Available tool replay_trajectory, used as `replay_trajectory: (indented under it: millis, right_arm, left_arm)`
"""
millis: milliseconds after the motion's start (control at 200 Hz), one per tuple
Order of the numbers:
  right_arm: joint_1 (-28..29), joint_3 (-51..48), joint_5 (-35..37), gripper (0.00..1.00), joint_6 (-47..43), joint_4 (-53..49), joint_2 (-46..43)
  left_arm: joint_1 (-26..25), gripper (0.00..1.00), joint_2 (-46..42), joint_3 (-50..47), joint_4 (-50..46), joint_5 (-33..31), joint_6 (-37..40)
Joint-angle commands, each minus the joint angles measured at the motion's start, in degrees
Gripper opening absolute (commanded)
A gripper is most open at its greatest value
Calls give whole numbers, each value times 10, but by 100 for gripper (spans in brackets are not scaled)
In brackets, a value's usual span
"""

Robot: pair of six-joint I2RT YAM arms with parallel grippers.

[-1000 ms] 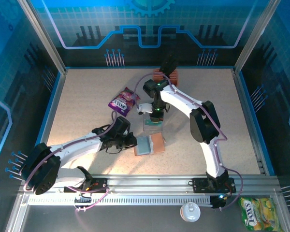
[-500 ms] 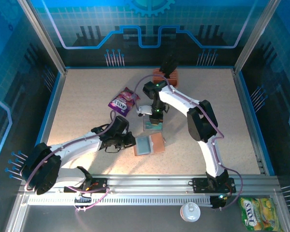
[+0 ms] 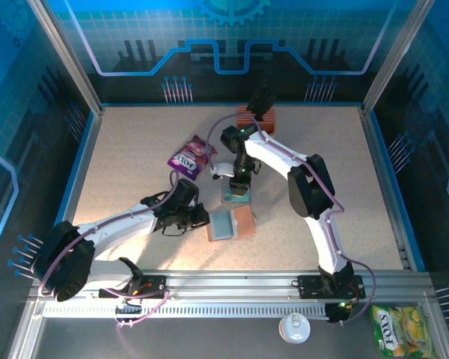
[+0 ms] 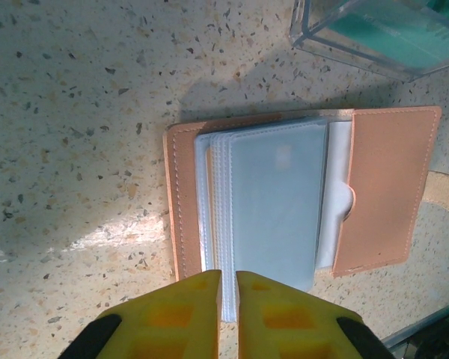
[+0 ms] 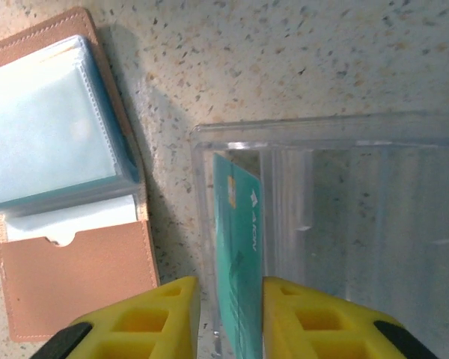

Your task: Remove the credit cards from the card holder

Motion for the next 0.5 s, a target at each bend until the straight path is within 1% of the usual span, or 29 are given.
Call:
replay_trajectory:
  millis: [0,130,245,405,495]
  right_arm:
    - [-10,4,26,28,29,28,-44]
    - [-9,-17,30,28,59,57,-89]
    - [-5,-69,24,28,96,104,-133]
    - [10,-146,15,28,190,178,-183]
    - [23,-194,12,28,266,226,-211]
  left_arm:
    - [6,14,-6,13,-18,9,16]
    - [8,14,-9,14,-18,8,17]
    - [9,14,-5,16,-16,11,19]
    - [8,14,2,21,-16,16,22]
    - [8,14,5,19,-8,20,18]
